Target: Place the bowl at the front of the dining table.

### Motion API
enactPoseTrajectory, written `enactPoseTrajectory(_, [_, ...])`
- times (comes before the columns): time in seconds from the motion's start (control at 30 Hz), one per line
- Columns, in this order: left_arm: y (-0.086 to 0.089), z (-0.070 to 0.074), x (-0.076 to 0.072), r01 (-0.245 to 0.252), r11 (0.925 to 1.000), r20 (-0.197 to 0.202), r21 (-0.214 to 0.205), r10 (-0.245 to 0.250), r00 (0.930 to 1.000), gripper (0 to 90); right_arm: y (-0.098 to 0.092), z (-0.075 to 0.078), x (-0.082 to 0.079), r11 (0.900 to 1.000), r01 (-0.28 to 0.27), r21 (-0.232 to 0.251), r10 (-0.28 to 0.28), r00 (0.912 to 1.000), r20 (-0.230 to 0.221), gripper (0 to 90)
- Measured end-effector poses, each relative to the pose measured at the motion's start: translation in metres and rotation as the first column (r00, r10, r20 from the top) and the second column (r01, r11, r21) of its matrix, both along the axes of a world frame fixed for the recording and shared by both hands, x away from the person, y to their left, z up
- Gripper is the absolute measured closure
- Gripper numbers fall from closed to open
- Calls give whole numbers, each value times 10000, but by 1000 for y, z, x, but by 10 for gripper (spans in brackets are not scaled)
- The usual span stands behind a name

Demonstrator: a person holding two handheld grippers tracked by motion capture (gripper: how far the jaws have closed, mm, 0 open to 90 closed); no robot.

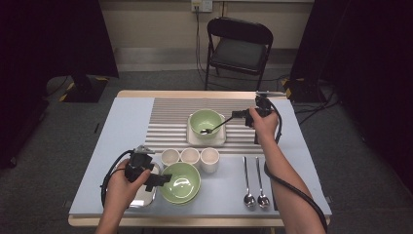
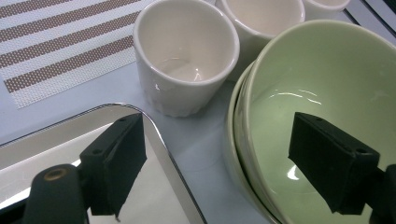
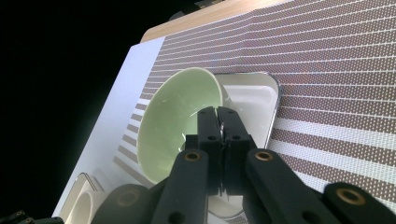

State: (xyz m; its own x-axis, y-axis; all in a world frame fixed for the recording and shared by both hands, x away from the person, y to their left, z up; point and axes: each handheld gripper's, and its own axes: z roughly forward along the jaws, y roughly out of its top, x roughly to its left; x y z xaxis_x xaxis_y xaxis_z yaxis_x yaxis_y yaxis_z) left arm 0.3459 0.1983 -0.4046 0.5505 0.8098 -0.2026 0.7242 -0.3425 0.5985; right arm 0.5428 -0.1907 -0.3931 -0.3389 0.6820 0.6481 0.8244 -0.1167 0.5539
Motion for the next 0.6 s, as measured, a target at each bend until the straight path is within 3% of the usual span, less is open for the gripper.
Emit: enactPoseTrajectory(0.6, [0, 0, 0, -13, 10000, -5, -42, 13, 10000, 184, 3, -2, -2, 10000, 10, -68, -10, 10000, 35, 894])
